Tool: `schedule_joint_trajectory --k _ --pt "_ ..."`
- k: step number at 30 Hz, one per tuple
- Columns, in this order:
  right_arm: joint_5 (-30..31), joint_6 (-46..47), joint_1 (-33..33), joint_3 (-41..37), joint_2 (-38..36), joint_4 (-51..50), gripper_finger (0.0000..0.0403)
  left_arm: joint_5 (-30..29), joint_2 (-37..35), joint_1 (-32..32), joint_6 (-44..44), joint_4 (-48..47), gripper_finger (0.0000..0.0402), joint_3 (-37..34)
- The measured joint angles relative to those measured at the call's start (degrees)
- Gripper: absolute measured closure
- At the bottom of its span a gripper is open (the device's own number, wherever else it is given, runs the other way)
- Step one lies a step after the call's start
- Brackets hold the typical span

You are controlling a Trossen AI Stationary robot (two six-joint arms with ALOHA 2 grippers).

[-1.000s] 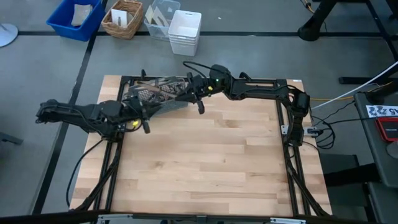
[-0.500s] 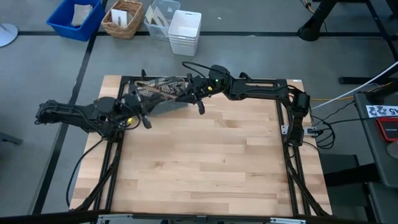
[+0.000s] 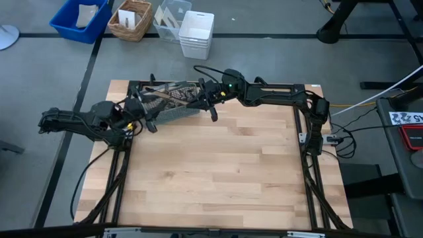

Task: Sort silverware
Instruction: Put the silver table knife into the silverware rack

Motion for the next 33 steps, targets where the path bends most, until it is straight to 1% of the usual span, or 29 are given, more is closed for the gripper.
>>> schedule_joint_trajectory --k 3,7,14,26,30,33 --pt "0.0 -0.3 0.0 0.0 0.0 0.0 0.0380 0.8 -0.2 0.0 0.3 1.7 0.0220 0.0" --pt "0.0 -1.7 0.0 0.0 0.0 0.0 0.0380 2.4 -0.8 0.0 0.1 5.4 0.0212 0.0" --pt "2.1 -3.2 0.0 0.0 0.0 -0.3 0.0379 12.1 -1.0 0.0 -1.1 8.6 0.0216 0.0" --pt "2.0 -3.6 0.0 0.0 0.0 -2.3 0.0379 12.4 -0.9 0.0 0.5 11.7 0.0217 0.0" --pt "1.6 -4.4 0.0 0.0 0.0 -2.6 0.0379 12.4 -1.0 0.0 -1.7 11.2 0.0218 0.0" --pt "1.6 -4.5 0.0 0.0 0.0 -2.6 0.0379 12.3 -1.1 0.0 -4.0 8.6 0.0218 0.0"
